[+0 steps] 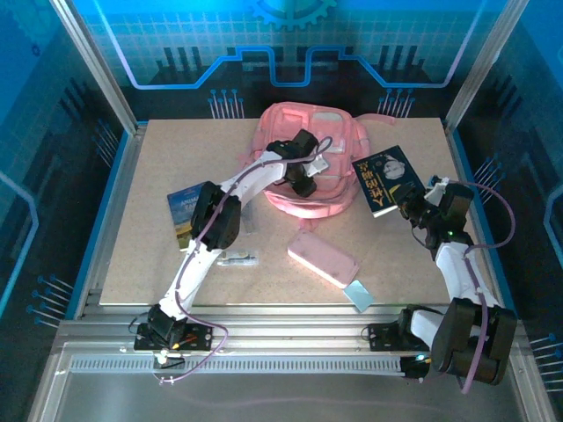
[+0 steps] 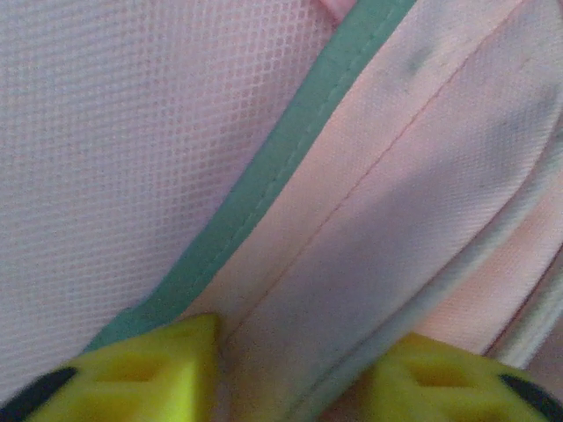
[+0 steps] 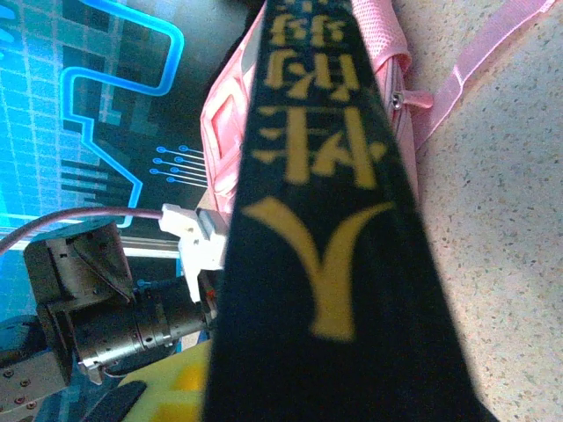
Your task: Pack books, pencil case, and school supplies into a backpack
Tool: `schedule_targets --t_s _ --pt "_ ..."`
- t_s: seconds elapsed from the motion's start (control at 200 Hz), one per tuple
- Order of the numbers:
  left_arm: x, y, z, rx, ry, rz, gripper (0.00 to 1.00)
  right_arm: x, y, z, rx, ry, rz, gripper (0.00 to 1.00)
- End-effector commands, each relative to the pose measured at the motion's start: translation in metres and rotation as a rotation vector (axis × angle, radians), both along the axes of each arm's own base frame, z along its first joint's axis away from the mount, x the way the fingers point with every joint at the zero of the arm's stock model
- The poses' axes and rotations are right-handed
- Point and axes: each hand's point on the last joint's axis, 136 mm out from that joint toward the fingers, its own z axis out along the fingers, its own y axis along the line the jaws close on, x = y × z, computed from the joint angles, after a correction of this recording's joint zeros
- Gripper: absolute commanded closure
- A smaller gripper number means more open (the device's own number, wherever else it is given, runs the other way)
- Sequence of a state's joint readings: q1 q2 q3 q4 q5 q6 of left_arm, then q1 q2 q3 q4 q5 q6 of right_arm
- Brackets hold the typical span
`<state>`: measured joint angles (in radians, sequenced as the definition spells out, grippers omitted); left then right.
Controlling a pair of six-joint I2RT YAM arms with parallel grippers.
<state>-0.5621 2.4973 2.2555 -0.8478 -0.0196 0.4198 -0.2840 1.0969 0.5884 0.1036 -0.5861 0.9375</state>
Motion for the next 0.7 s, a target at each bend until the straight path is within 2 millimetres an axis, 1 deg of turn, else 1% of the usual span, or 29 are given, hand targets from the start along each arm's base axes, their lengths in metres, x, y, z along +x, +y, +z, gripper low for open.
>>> schedule_targets --t_s 0.0,0.035,0.07,0.175,0.3,0.39,0.57,0.695 --pt "-0.023 0.026 -0.06 0.119 0.135 0.027 0.8 0.0 -0.004 0.03 -0.026 -0.111 0.014 1.0" --pt "-0.025 0.023 -0.056 0.096 0.14 0.033 0.87 -0.001 -0.006 0.032 -0.028 -0.115 0.009 1.0" --pt "-0.025 0.019 -0.048 0.065 0.14 0.043 1.0 -0.001 -0.006 0.033 -0.028 -0.118 0.007 1.0" --pt "-0.026 0.003 -0.011 -0.054 0.129 0.079 1.0 -0.003 -0.01 0.033 -0.028 -0.116 0.0 1.0" --pt "-0.026 -0.019 0.045 -0.237 0.128 0.133 1.0 -0.005 -0.014 0.032 -0.019 -0.11 -0.013 1.0" --pt "-0.024 -0.031 0.08 -0.349 0.128 0.178 1.0 -0.008 -0.02 0.037 -0.023 -0.119 -0.029 1.0" --pt "-0.009 -0.042 0.139 -0.533 0.12 0.267 1.0 -0.017 -0.036 0.046 -0.075 -0.108 -0.078 1.0" --pt "0.003 -0.041 0.184 -0.656 0.089 0.282 1.0 -0.024 -0.038 0.049 -0.116 -0.081 -0.082 1.0"
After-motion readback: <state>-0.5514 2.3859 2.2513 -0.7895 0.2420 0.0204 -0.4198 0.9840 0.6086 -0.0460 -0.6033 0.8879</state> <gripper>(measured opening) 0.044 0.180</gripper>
